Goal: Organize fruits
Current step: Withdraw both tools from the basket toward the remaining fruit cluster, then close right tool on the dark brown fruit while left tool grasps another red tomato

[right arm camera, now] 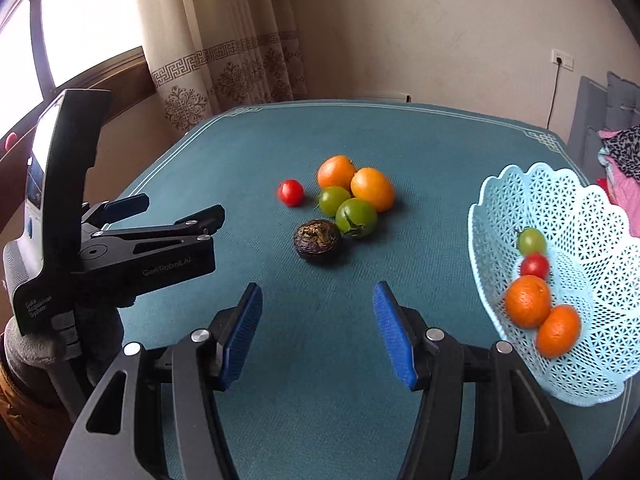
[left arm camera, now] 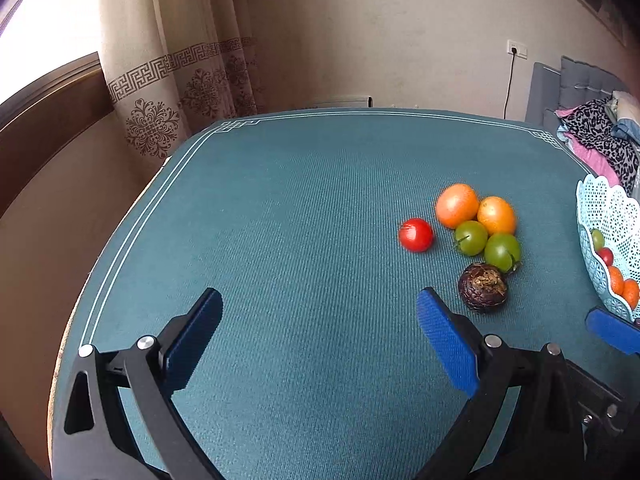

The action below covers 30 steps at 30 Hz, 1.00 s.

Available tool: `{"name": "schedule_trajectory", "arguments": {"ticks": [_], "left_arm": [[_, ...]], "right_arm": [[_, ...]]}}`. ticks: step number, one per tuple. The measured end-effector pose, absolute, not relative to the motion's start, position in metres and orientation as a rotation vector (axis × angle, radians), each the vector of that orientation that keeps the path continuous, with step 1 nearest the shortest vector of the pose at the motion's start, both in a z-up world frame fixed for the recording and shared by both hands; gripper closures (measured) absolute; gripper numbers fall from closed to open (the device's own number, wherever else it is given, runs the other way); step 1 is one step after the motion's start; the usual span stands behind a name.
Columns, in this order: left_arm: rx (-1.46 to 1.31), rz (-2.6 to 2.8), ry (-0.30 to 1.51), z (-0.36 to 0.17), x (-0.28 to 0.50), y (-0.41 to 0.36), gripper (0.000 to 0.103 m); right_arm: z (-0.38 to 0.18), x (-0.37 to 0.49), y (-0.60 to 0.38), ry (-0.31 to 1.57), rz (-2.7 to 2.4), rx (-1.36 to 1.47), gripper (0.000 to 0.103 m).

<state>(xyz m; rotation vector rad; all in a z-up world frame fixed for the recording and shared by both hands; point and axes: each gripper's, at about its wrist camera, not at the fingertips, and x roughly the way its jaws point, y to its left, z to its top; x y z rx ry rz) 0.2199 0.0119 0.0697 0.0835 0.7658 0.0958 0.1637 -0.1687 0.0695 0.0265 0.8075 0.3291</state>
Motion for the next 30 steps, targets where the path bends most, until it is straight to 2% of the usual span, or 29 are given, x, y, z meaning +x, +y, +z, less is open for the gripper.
{"name": "schedule_trajectory", "arguments": {"ticks": [12, 21, 26, 30], "left_arm": [[0.026, 0.113, 0.763, 0.069, 0.222, 0.029, 0.004], [0.013, 0.109, 0.768, 0.068, 0.228, 0.034, 0.004], [0.019, 0.119, 0.777, 0.066, 0.231, 0.035, 0.004], [0.034, 0.118, 0.784, 0.064, 0.233, 0.03, 0.004]], "right_arm": [[0.036, 0.231, -0.146, 0.915, 0.3, 0.048, 0.045], [0.029, 0.249, -0.136, 0.91, 0.274, 0.045, 0.044], [0.027, 0.249, -0.133, 0.892, 0.278, 0.009, 0.063], [0.027, 0.246, -0.137, 0.893, 0.289, 0.007, 0.063]]}}
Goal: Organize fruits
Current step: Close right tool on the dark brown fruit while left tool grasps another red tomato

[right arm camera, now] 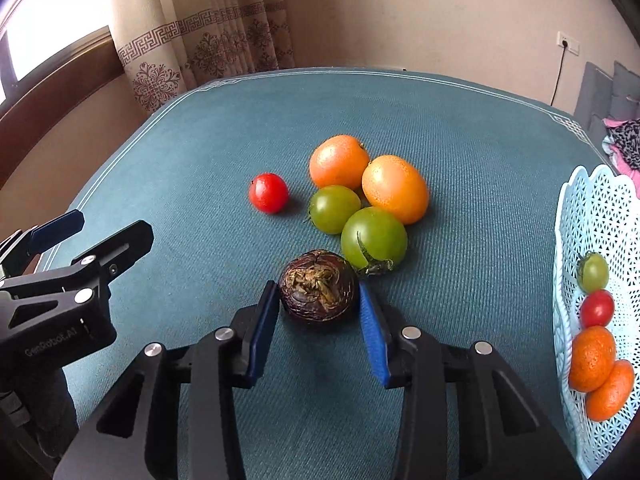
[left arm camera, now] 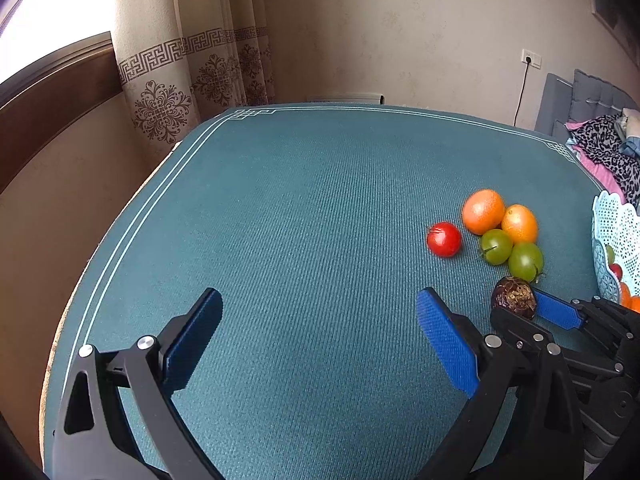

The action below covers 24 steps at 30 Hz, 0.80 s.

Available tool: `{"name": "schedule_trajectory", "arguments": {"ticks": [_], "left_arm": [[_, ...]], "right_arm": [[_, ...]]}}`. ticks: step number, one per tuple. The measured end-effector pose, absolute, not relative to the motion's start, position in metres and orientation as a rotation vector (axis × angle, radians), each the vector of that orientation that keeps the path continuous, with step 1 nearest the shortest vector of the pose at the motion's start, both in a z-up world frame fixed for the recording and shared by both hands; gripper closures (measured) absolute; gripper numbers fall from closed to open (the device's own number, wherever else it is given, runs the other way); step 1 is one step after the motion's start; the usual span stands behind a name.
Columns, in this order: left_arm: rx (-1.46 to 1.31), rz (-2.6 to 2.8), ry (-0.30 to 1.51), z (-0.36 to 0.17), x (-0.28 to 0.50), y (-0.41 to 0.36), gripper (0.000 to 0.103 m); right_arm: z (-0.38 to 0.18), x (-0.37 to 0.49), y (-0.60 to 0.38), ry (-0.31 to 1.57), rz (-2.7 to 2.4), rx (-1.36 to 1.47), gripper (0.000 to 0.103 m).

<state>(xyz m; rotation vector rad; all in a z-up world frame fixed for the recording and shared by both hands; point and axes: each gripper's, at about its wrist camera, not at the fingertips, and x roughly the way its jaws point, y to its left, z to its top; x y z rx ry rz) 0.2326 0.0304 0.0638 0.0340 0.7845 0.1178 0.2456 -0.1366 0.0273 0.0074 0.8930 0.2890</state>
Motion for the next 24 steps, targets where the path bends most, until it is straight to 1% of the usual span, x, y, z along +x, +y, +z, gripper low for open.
{"name": "schedule_trajectory", "arguments": {"ticks": [16, 19, 24], "left_arm": [[0.104, 0.035, 0.814, 0.052, 0.265, -0.01, 0.005], [0.109, -0.006, 0.823, 0.048, 0.274, -0.02, 0.01], [0.114, -0.067, 0.847, 0.04, 0.29, -0.034, 0.025]], "right_arm": [[0.03, 0.206, -0.166, 0.904, 0.326, 0.04, 0.063], [0.029, 0.199, -0.172, 0.906, 0.331, 0.052, 0.063], [0.027, 0.19, -0.181, 0.906, 0.336, 0.07, 0.063]]}}
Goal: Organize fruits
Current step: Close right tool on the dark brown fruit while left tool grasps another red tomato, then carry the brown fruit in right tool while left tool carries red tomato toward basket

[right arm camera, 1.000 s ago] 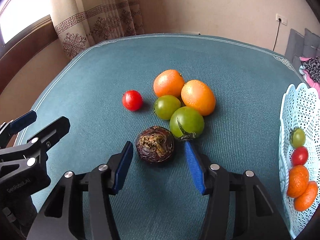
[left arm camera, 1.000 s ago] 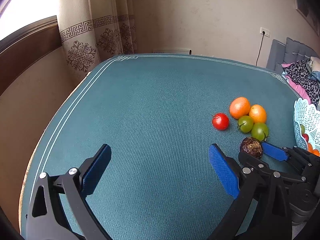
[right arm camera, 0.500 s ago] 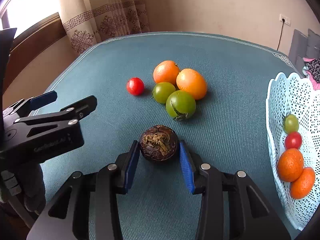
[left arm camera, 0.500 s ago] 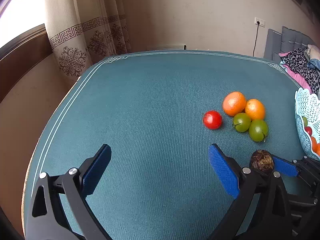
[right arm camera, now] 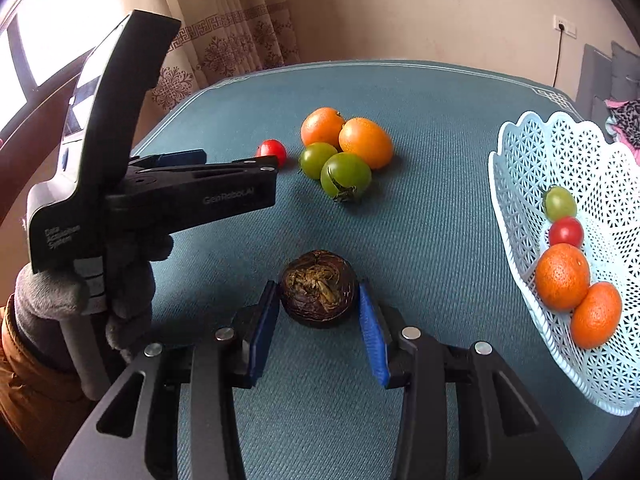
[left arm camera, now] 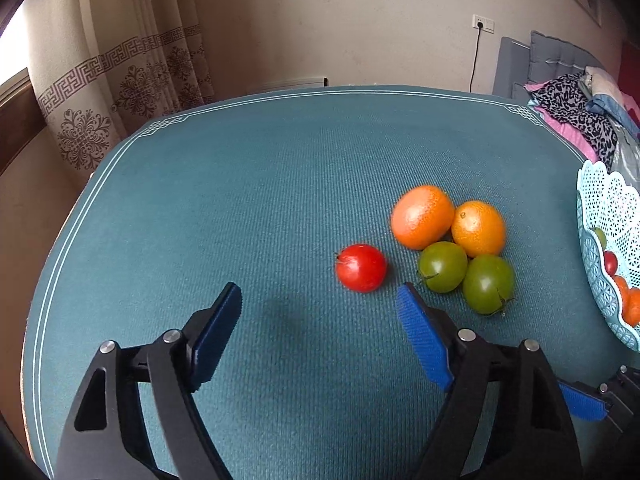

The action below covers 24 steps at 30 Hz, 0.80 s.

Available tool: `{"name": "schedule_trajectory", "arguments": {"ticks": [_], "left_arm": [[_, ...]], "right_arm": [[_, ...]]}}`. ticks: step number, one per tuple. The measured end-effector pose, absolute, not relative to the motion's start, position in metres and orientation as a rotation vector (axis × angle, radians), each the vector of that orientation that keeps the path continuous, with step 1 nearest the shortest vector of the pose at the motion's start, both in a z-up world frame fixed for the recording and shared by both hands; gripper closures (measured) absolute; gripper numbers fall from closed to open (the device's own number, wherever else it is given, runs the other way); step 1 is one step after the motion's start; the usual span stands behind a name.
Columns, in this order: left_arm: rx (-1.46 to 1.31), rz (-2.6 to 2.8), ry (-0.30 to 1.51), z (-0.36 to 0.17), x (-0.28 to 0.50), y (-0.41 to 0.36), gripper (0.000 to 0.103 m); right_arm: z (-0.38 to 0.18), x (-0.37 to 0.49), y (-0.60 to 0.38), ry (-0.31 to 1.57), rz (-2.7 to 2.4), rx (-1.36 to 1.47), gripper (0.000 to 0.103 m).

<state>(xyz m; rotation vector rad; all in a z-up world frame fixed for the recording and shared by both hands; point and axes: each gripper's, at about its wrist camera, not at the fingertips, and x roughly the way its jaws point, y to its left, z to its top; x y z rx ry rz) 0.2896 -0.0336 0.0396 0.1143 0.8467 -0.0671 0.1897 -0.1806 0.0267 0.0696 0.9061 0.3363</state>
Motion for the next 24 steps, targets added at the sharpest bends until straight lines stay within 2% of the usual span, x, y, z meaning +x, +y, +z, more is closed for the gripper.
{"name": "schedule_trajectory", "arguments": {"ticks": [5, 9, 12, 14, 24], "left_arm": [[0.112, -0.081, 0.866, 0.033, 0.301, -0.037, 0.041], [0.103, -0.095, 0.872, 0.031, 0.306, -0.036, 0.049], [0.103, -0.122, 0.866, 0.031, 0.308, -0.038, 0.062], [0.097, -0.142, 0.862, 0.031, 0.307, -0.039, 0.075], [0.029, -0.174, 0.847, 0.038, 0.299, -0.028, 0.075]], "right_arm": [[0.022, 0.19, -0.183, 0.911, 0.339, 0.078, 0.063], [0.019, 0.192, -0.179, 0.907, 0.336, 0.066, 0.063], [0.018, 0.192, -0.177, 0.902, 0.336, 0.056, 0.063], [0.017, 0.191, -0.177, 0.901, 0.336, 0.056, 0.063], [0.024, 0.189, -0.175, 0.892, 0.334, 0.067, 0.063]]}}
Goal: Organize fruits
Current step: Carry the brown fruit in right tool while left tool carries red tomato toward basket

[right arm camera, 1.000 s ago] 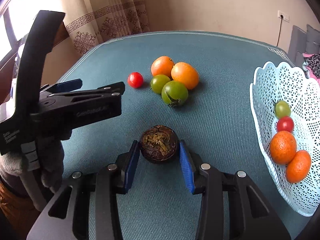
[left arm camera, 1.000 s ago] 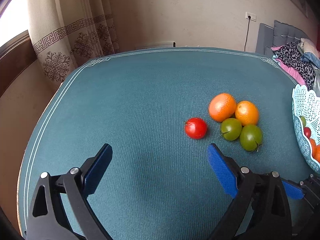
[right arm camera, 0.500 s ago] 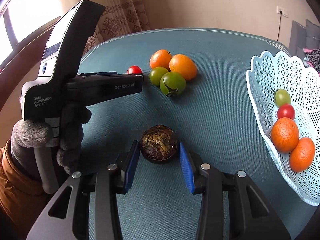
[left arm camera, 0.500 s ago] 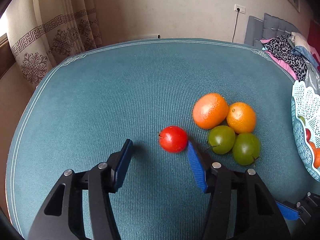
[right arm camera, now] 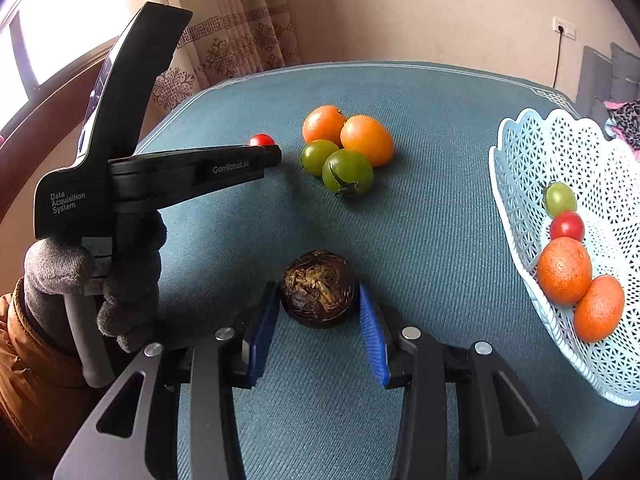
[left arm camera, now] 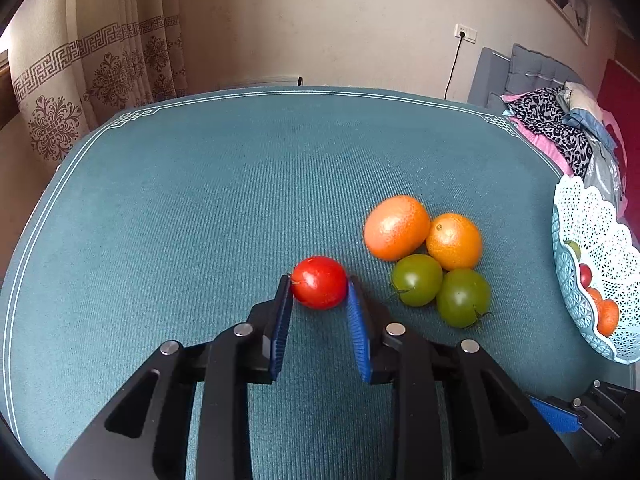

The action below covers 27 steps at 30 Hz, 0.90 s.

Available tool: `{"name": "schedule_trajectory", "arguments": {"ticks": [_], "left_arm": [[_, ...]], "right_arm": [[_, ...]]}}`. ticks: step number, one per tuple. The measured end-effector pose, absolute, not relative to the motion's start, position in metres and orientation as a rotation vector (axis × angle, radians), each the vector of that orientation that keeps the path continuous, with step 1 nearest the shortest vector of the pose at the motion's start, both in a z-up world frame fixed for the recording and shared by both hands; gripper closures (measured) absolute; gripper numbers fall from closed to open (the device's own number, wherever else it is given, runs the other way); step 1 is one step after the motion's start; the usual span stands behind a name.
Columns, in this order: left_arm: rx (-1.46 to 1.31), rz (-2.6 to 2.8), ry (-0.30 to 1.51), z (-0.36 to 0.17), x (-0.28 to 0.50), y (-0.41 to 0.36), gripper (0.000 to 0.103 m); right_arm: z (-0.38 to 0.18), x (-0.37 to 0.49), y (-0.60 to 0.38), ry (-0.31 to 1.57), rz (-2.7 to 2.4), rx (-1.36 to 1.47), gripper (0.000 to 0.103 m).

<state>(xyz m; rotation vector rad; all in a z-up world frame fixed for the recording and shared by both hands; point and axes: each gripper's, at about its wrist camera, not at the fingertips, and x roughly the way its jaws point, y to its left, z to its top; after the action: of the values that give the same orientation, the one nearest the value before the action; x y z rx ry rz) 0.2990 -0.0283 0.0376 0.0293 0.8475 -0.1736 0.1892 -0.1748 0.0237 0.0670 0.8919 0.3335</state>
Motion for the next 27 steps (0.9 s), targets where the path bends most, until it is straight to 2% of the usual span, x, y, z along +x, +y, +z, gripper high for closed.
{"name": "schedule_trajectory", "arguments": {"ticks": [27], "left_arm": [[0.061, -0.25, 0.734, 0.091, 0.235, -0.061, 0.075]], "right_arm": [[0.079, 0.142, -0.237, 0.772, 0.24, 0.167, 0.063]]}}
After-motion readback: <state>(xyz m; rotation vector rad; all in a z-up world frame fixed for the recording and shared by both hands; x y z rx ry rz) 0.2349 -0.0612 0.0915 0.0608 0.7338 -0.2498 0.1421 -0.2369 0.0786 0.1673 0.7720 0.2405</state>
